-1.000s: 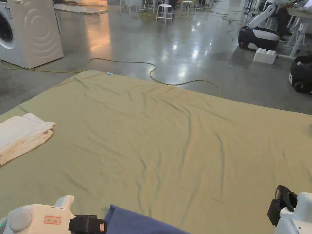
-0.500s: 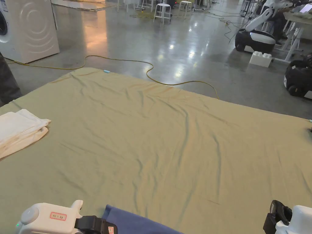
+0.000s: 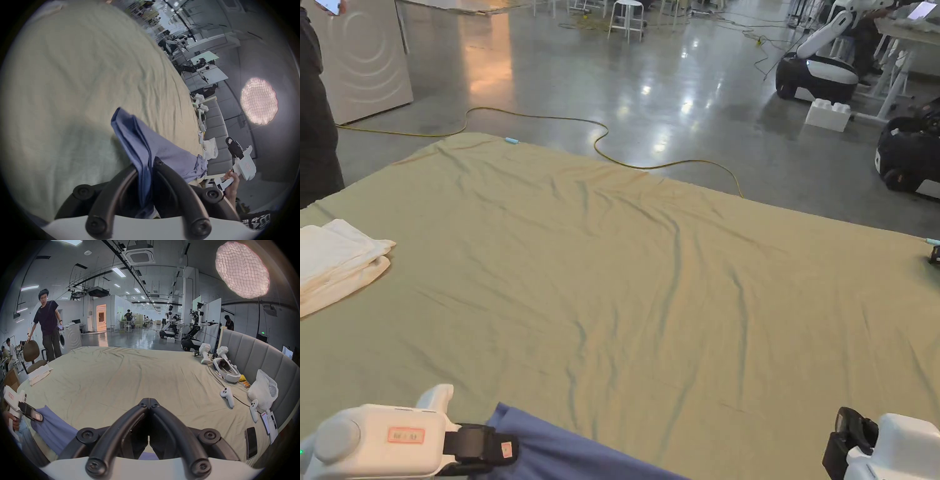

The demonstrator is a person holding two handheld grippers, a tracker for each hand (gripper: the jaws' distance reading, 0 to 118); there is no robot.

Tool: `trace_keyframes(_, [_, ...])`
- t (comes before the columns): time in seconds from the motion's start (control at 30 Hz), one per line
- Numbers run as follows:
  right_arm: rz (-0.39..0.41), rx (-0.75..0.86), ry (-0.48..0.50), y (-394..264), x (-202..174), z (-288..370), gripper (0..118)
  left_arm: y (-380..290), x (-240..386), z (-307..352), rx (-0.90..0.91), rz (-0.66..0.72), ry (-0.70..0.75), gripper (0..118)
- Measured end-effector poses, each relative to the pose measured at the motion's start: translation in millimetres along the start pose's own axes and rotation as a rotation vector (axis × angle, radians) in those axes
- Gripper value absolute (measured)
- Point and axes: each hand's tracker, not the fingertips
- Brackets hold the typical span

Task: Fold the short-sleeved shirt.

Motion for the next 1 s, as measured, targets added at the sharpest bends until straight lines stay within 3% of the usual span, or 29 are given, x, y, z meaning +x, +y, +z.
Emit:
trace_keyframes(0.13, [-0.007,-0.004,0.012,1,0,-3,0,19,4,43,0.04,-0.003,0.069,8])
trace_keyframes(0.37, [-0.011,-0.001,0.037,3,-6,-5,0,27,22,104,0.071,-0.058,0.332,8])
trace_keyframes(0.5, [-0.014,-0.005,0.048,1,-10,-7,0,14,47,105,0.064,-0.065,0.316,8])
trace_keyframes(0.67, [-0.033,-0.019,0.058,-2,-11,-9,0,-6,94,76,0.036,-0.021,0.054,8])
trace_keyframes(0.8, [-0.034,-0.031,0.059,-5,-11,-9,0,-18,135,30,-0.034,-0.073,-0.038,8])
trace_keyframes(1.0, [-0.051,-0.046,0.044,-11,0,-6,0,-33,148,-62,-0.171,-0.071,0.024,8])
